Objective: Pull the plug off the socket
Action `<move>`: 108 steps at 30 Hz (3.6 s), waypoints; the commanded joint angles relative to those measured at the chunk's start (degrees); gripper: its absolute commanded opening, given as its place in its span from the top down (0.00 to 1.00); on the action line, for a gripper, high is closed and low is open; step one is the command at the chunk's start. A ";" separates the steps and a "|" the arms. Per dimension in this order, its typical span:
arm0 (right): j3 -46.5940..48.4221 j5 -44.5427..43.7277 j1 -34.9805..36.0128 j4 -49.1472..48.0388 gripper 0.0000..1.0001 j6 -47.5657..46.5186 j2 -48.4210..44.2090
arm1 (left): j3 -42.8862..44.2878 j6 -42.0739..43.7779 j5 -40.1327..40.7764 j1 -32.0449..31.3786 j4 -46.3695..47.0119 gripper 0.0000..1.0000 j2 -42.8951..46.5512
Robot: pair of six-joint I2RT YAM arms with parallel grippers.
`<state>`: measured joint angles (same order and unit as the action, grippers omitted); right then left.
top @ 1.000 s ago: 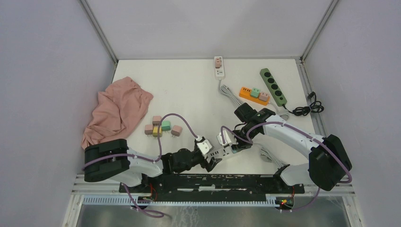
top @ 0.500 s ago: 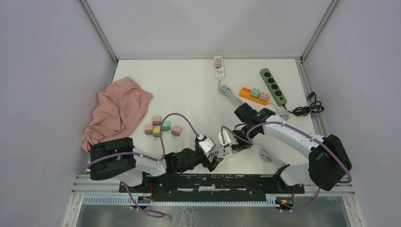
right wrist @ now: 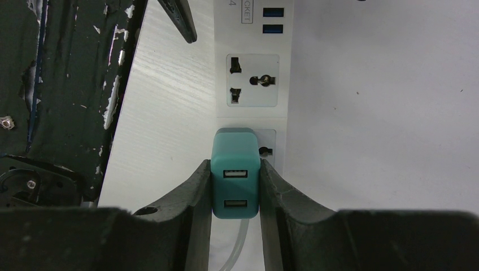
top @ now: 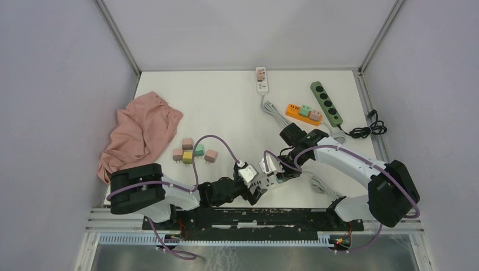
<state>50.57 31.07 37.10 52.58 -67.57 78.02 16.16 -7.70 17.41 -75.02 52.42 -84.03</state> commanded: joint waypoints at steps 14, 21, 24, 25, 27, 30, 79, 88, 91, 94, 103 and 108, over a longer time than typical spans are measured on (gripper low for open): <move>2.52 2.35 0.28 0.42 1.00 -0.12 -0.13 | 0.92 -0.56 -1.87 0.40 3.92 0.04 -1.24; 2.47 2.56 0.33 0.42 1.00 -0.15 -0.07 | 1.23 0.08 -3.00 1.23 4.53 0.04 -2.05; 2.46 2.65 0.31 0.44 1.00 -0.02 -0.14 | 1.47 0.28 -3.88 1.79 4.97 0.04 -2.80; 2.50 2.69 0.26 0.47 1.00 -0.05 -0.15 | 1.62 0.36 -4.33 2.07 5.23 0.04 -3.10; 2.46 2.68 0.29 0.42 1.00 -0.09 -0.15 | 1.96 0.72 -5.09 2.45 5.85 0.04 -3.93; 2.46 2.73 0.31 0.42 1.00 -0.02 -0.19 | 2.73 1.42 -5.41 2.68 6.02 0.05 -6.25; 0.14 12.55 -0.55 -16.88 1.00 18.63 -0.48 | 3.74 4.95 -8.66 3.47 7.57 0.97 -15.91; 0.56 6.98 -5.92 -10.85 1.00 10.16 -2.88 | 2.51 4.86 -8.04 3.48 7.78 0.97 -15.23; -0.65 11.05 -7.20 -5.31 1.00 2.20 -4.53 | 2.29 4.78 -8.17 3.57 7.80 0.97 -15.19; -1.28 17.28 -6.22 -1.43 1.00 -3.07 -3.96 | 2.70 4.59 -8.73 3.52 8.02 0.97 -15.76; -0.45 13.01 -2.03 -18.31 1.00 20.33 -1.96 | 3.17 4.21 -9.16 3.61 7.60 0.97 -16.02; 0.15 10.07 -4.63 -13.85 1.00 14.34 -2.63 | 2.88 4.20 -9.31 3.56 7.60 0.97 -16.04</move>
<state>48.84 38.28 33.95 43.94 -54.19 76.25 18.44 -3.68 7.33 -71.35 60.82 -98.74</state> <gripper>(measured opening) 0.361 0.600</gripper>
